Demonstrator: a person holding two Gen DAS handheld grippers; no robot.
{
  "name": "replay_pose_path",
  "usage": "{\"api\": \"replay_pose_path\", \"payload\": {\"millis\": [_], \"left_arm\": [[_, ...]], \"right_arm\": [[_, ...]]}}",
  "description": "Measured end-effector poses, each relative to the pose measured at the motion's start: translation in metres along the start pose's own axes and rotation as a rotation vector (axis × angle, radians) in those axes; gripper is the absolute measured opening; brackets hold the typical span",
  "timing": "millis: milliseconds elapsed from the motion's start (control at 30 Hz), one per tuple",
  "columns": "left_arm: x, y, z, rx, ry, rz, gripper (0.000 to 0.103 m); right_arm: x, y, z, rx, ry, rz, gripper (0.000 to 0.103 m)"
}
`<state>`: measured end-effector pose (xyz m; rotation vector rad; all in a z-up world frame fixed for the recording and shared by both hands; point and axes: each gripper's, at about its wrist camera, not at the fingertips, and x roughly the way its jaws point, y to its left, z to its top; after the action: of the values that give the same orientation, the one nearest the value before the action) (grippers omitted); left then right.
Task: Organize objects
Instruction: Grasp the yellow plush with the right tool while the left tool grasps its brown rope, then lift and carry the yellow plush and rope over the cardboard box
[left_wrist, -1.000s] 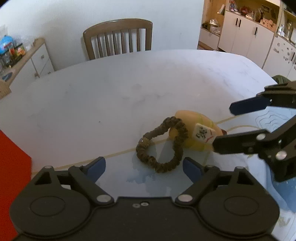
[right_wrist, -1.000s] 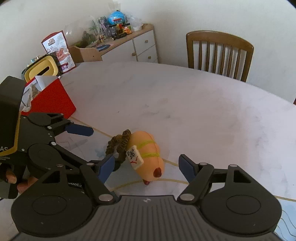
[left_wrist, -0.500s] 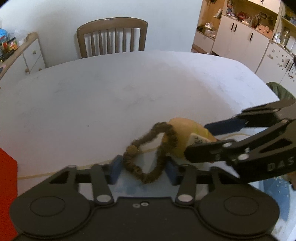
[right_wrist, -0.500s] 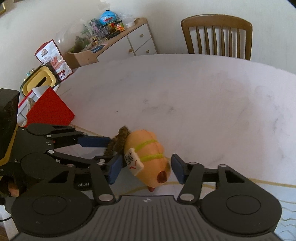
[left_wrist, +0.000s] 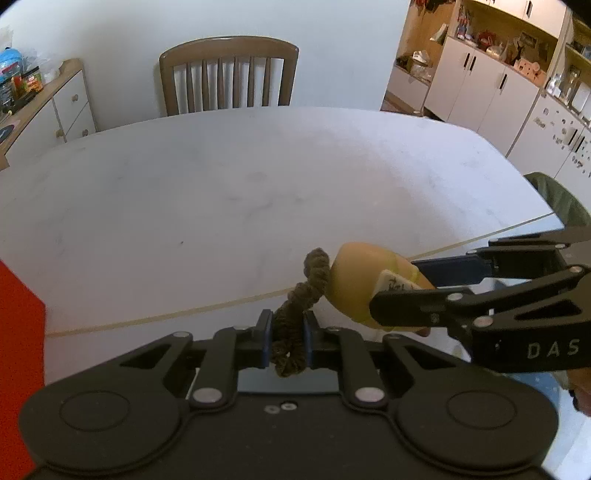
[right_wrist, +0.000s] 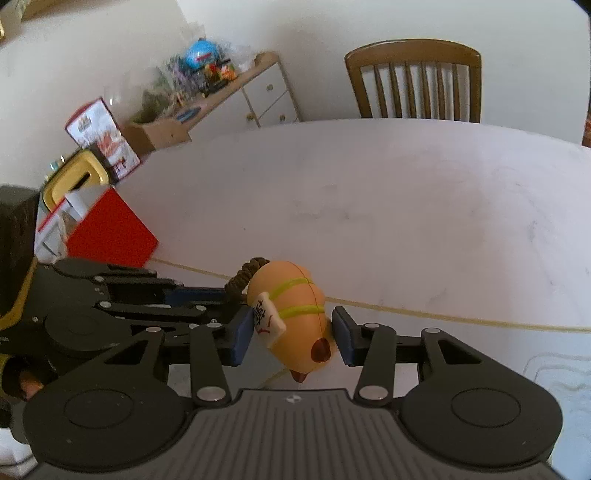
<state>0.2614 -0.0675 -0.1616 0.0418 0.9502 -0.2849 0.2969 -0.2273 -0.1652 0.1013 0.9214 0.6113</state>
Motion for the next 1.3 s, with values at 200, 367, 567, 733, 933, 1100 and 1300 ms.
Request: {"api": "replay_pose_path", "payload": {"millis": [200, 367, 567, 733, 933, 1100, 1300], "left_arm": [[-0.026, 0.003, -0.006, -0.029, -0.019, -0.028, 0.014], [-0.052, 0.003, -0.011, -0.05, -0.046, -0.05, 0.014], [-0.088, 0.006, -0.016, -0.071, -0.074, -0.069, 0.014], [-0.113, 0.014, -0.021, -0.096, -0.087, -0.067, 0.014], [-0.145, 0.028, -0.026, -0.103, -0.115, -0.061, 0.014], [-0.168, 0.045, -0.031, -0.113, -0.136, -0.037, 0.014], [-0.191, 0.075, -0.041, -0.137, -0.143, 0.005, 0.014]], "right_arm": [[-0.029, 0.014, -0.007, 0.034, -0.037, -0.002, 0.044], [-0.054, 0.034, -0.013, 0.034, -0.047, -0.027, 0.044], [-0.08, 0.065, -0.017, 0.011, -0.063, -0.053, 0.044], [-0.096, 0.093, -0.018, 0.003, -0.078, -0.056, 0.044], [-0.11, 0.128, -0.018, -0.027, -0.097, -0.054, 0.044], [-0.115, 0.156, -0.016, -0.045, -0.112, -0.05, 0.044], [-0.112, 0.189, -0.014, -0.078, -0.122, -0.037, 0.044]]}}
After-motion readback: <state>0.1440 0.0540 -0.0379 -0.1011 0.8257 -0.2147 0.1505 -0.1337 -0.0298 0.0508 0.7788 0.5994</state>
